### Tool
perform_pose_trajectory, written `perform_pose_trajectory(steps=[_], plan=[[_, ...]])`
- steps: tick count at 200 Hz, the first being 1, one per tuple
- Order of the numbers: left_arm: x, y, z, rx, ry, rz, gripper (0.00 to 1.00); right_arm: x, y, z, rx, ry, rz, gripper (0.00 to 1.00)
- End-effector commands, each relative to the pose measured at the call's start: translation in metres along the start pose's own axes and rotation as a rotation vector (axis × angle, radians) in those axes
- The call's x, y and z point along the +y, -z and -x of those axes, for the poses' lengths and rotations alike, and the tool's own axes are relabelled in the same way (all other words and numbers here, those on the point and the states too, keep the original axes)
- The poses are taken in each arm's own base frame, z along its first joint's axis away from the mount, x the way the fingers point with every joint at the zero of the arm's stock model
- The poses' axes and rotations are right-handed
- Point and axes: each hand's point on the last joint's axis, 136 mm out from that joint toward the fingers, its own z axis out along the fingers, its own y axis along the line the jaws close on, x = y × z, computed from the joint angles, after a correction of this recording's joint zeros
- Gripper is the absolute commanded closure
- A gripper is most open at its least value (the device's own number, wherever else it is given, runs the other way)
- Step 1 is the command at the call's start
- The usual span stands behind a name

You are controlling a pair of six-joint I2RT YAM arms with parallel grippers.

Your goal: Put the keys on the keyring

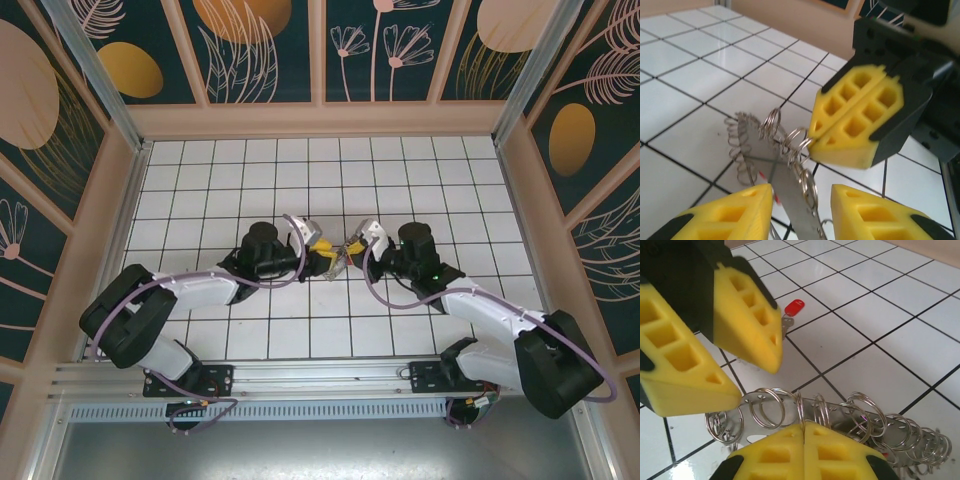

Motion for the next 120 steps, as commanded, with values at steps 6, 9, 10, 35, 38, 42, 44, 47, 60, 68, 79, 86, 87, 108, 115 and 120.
perform_pose_trajectory(steps=[6,9,10,35,38,42,44,47,60,68,79,86,87,108,115,120], plan=[[-0.001,0.006,0.002,-0.003,-0.007,0.021,0.62,0.018,0.003,-0.008,0.024,-0.036,0.086,1.00],[-0.002,0.006,0.001,0.001,-0.007,0.018,0.62,0.019,0.004,-0.008,0.023,-0.036,0.091,1.00],[-0.002,0.005,0.001,0.002,-0.008,0.016,0.61,0.019,0.004,-0.008,0.022,-0.035,0.092,1.00],[-0.002,0.006,0.005,-0.002,-0.032,0.027,0.62,0.026,0.008,-0.008,-0.002,-0.007,0.114,1.00],[-0.002,0.006,0.006,-0.008,-0.036,0.029,0.62,0.025,0.009,-0.007,-0.006,-0.004,0.110,1.00],[-0.002,0.007,0.009,-0.016,-0.044,0.032,0.62,0.025,0.010,-0.007,-0.010,-0.001,0.104,1.00],[-0.002,0.007,0.010,-0.017,-0.049,0.033,0.63,0.025,0.010,-0.008,-0.011,0.001,0.102,1.00],[-0.002,0.008,0.012,-0.022,-0.057,0.034,0.64,0.024,0.010,-0.007,-0.014,0.008,0.099,1.00],[-0.002,0.012,0.022,-0.056,-0.089,0.053,0.67,0.025,0.013,-0.007,-0.024,0.036,0.100,1.00],[-0.003,0.015,0.029,-0.080,-0.115,0.060,0.69,0.026,0.014,-0.007,-0.035,0.047,0.109,1.00],[-0.004,0.017,0.035,-0.097,-0.143,0.067,0.71,0.028,0.016,-0.006,-0.055,0.051,0.131,1.00],[-0.005,0.018,0.038,-0.101,-0.157,0.065,0.70,0.022,0.018,-0.006,-0.062,0.042,0.119,1.00],[-0.005,0.017,0.038,-0.099,-0.158,0.063,0.70,0.022,0.018,-0.006,-0.063,0.042,0.119,1.00],[-0.007,0.010,0.031,-0.048,-0.166,0.027,0.65,0.019,0.018,-0.007,-0.067,0.049,0.116,1.00],[-0.006,0.008,0.028,-0.032,-0.158,0.023,0.65,0.019,0.018,-0.007,-0.072,0.055,0.117,1.00],[-0.005,0.006,0.028,-0.025,-0.154,0.024,0.65,0.019,0.018,-0.007,-0.076,0.059,0.116,1.00]])
